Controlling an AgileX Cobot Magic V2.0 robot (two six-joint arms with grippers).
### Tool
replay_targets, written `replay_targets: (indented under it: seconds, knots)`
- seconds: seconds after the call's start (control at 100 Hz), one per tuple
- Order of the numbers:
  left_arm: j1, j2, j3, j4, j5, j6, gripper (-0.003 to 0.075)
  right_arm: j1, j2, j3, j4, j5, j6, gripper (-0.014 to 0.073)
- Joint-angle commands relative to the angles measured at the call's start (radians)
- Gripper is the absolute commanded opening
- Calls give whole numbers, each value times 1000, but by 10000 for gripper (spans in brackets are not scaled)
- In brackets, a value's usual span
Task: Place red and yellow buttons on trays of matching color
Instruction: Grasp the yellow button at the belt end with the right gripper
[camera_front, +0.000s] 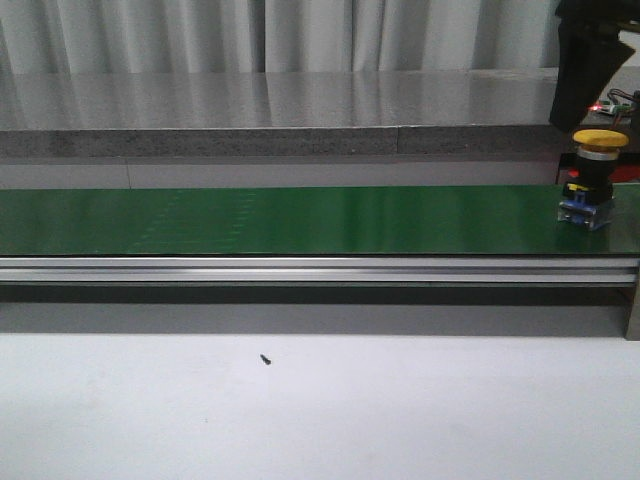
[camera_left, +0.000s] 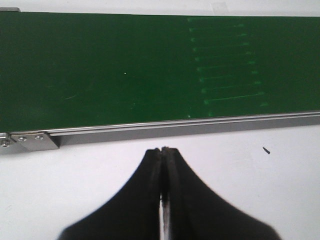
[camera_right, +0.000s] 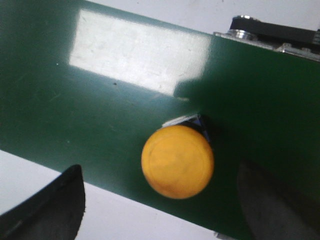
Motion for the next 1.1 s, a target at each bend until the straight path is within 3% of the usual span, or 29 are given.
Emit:
replay_targets:
  seconds: [0.0, 0.19, 0.46, 1.09]
  knots:
    - [-11, -16, -25, -24, -53, -1, -20, -2, -20, -20, -14, -34, -6, 613]
    - [-11, -16, -25, -28, -42, -1, -20, -5, -1, -21, -30, -44, 6, 587]
    - [-11, -16, -25, -32, -36, -1, -20, -7, -1, -21, -39, -43, 23, 286]
    - [-11, -16, -25, -38, -36, -1, -20, -7, -92, -21, -95, 0, 46, 278]
